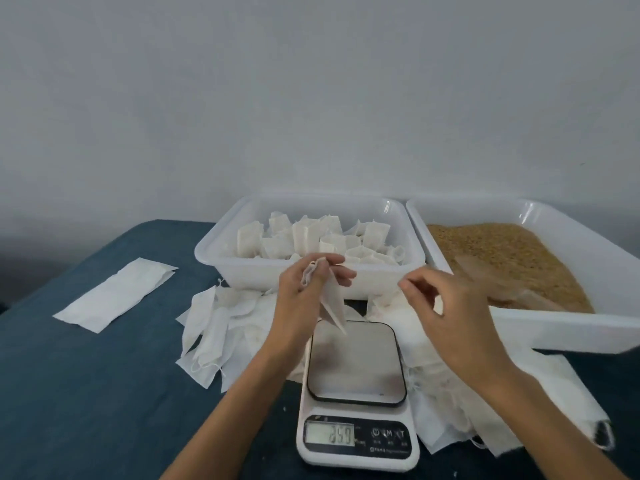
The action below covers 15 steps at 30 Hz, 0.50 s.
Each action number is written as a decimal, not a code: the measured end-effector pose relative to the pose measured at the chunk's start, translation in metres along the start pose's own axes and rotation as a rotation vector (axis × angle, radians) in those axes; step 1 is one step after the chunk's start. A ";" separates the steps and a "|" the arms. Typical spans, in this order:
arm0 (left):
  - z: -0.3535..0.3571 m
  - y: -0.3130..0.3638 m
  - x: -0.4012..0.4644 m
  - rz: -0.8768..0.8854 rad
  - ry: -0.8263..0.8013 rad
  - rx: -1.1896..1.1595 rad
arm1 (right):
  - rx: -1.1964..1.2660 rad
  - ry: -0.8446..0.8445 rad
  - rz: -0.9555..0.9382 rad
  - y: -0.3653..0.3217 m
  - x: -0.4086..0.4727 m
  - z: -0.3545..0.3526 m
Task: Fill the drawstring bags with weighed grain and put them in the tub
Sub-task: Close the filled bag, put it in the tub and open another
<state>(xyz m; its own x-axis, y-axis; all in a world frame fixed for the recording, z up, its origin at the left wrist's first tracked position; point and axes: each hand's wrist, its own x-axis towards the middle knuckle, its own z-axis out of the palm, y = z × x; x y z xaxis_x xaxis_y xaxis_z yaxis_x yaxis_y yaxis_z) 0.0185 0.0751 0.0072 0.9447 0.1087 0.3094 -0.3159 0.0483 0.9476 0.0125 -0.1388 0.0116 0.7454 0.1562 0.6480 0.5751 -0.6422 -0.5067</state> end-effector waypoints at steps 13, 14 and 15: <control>-0.079 -0.006 0.134 -0.242 0.143 0.652 | 0.240 0.032 0.134 0.022 -0.010 0.007; -0.078 -0.006 0.133 -0.248 0.122 0.724 | 0.247 0.023 0.127 0.021 -0.010 0.007; -0.076 -0.005 0.130 -0.223 0.128 0.814 | 0.251 0.020 0.119 0.021 -0.010 0.007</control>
<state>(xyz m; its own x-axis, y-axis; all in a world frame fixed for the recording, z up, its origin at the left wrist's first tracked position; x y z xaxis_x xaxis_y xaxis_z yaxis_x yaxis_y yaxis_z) 0.1366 0.1641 0.0366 0.9445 0.2952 0.1441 0.0840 -0.6412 0.7627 0.0198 -0.1488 -0.0094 0.8074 0.0748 0.5852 0.5513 -0.4488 -0.7033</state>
